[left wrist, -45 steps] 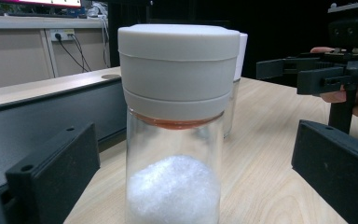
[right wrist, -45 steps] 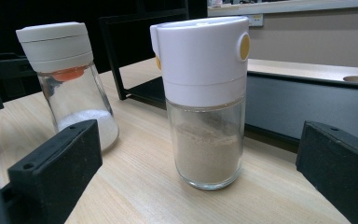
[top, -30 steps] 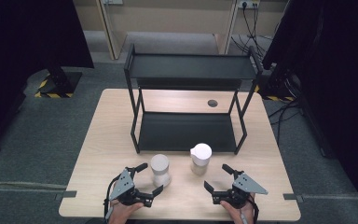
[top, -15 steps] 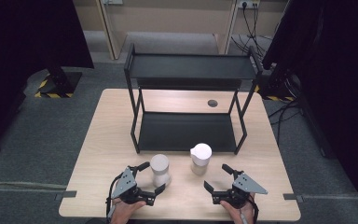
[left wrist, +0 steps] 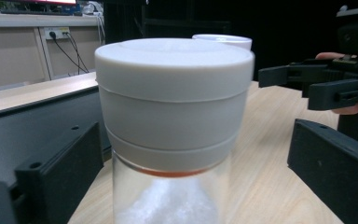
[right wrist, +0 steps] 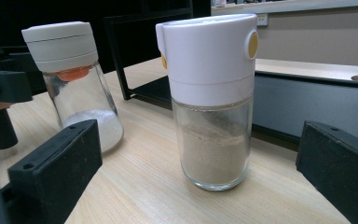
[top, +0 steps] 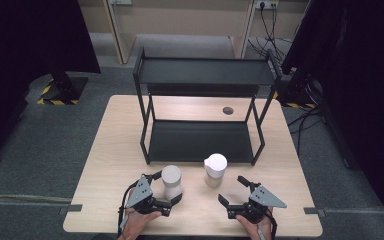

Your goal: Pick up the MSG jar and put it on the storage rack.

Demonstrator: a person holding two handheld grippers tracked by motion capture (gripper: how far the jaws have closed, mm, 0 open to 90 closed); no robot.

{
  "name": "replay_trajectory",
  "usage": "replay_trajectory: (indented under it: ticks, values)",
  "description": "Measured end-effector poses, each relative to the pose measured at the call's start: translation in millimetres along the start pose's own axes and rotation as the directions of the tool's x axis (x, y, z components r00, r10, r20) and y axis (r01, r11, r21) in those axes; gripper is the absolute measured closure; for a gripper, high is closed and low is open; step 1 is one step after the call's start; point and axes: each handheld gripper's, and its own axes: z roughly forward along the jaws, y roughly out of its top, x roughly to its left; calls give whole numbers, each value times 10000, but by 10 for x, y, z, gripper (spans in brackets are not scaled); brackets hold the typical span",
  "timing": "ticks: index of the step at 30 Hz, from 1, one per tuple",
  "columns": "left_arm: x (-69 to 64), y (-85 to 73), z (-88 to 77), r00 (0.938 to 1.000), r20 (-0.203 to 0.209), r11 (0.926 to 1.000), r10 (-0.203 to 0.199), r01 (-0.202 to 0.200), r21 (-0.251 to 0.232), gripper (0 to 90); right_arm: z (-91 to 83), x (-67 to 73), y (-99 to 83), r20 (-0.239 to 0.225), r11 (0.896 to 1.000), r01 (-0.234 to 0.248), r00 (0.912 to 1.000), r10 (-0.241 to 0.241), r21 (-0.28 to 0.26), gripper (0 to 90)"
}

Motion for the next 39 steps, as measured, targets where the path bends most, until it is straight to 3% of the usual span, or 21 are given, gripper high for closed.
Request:
replay_trajectory:
  ticks: [9,18,30,39]
  values:
    - [51,2,35,9994,-93,9994,-334,335,129,169,0,-2,-1,-16,10000,2,10000,-2,-7,5]
    - [52,34,61,9998,-167,9996,76,-71,287,332,4,2,2,-52,10000,0,10000,0,25,5]
    - [10,40,59,9991,-314,9994,267,-261,207,347,11,-1,2,-86,10000,29,10000,-29,59,5]
    - [-7,105,46,9997,-141,9997,201,-199,156,349,6,-1,3,-78,10000,14,10000,-14,46,5]
